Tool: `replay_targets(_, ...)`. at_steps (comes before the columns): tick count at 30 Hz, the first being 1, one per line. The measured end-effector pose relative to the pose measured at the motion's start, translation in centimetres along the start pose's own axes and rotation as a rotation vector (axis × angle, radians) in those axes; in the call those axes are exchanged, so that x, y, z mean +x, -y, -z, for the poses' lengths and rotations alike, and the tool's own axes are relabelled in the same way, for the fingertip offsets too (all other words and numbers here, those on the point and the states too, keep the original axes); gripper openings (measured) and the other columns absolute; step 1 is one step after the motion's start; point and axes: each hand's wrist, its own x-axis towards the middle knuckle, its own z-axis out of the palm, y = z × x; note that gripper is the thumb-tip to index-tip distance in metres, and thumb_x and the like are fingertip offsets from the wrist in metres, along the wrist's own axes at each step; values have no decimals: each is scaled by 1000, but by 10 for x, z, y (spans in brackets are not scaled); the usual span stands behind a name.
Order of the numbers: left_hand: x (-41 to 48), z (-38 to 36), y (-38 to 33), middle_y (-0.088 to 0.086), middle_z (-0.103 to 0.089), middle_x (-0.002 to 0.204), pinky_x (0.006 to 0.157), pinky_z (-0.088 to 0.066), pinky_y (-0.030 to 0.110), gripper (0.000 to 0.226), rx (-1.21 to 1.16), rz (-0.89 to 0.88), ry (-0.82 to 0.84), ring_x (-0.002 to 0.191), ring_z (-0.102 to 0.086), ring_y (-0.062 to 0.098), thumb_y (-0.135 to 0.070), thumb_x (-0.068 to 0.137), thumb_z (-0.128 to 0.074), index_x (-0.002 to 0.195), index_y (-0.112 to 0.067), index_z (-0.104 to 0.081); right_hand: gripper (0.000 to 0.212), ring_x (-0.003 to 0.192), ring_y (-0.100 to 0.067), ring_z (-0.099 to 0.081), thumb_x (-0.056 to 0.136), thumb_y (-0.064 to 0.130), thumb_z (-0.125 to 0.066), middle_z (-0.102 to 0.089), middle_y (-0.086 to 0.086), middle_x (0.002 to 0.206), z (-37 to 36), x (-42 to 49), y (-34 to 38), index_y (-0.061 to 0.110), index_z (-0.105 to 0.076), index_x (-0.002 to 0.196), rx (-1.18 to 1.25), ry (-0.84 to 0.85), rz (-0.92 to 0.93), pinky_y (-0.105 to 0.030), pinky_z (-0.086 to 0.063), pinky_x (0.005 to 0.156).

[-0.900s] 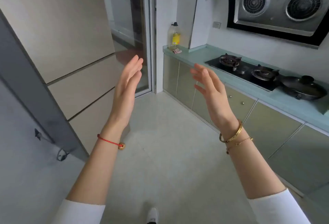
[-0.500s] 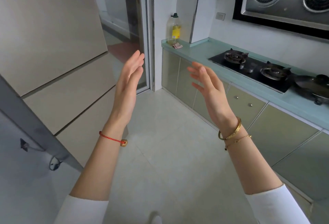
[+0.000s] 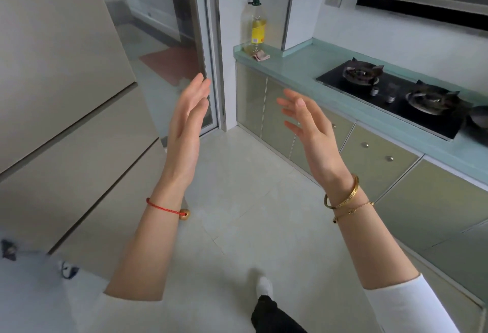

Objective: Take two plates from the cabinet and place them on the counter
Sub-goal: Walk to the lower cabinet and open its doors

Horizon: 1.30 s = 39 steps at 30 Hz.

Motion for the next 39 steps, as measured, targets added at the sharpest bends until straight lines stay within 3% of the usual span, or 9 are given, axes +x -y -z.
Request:
replay_targets(7,104,-20,48,-9,-47,155,123,-26,35,40,9,-2,-14,144,-41,4,-44,93,-51,132,-43,-51,37,120,-10,-61,103,38,-40,-69,7,124,9,116,-43,24,-60,131,20,2,-3,-40,-47,109)
replay_targets(18,267,-32,123,-16,-51,150,123,-26,37,52,60,16,-53,142,-43,0,-46,96,-49,147,-32,-44,34,120,-10,-61,104,34,-40,-66,0,130,11,304,-96,20,-61,127,28,58,-39,-38,-47,110)
replay_targets(22,320,-25,157,-13,-48,153,124,-25,40,37,60,45,-72,144,-41,3,-49,95,-51,132,-50,-53,37,121,-10,-61,104,34,-39,-68,3,126,1,364,-125,17,-59,131,34,64,-67,-35,-47,109)
replay_targets(27,392,-9,211,-13,-49,152,123,-27,40,41,41,80,-79,144,-42,5,-61,86,-59,126,-55,-56,37,119,-10,-61,104,33,-40,-69,10,116,-19,439,-167,17,-59,132,34,54,-88,-31,-48,105)
replay_targets(36,555,30,293,-15,-50,151,122,-28,39,30,14,159,29,143,-43,3,-45,96,-54,123,-57,-58,35,123,-20,-59,105,29,-40,-67,-6,128,-70,580,-225,14,-59,131,10,-75,-166,-42,-45,111)
replay_targets(39,604,38,316,-14,-55,146,122,-29,38,35,-15,202,49,140,-46,3,-42,95,-55,130,-45,-56,36,124,-21,-59,105,28,-40,-67,-5,126,-86,621,-240,14,-58,132,-3,-111,-190,-41,-45,110)
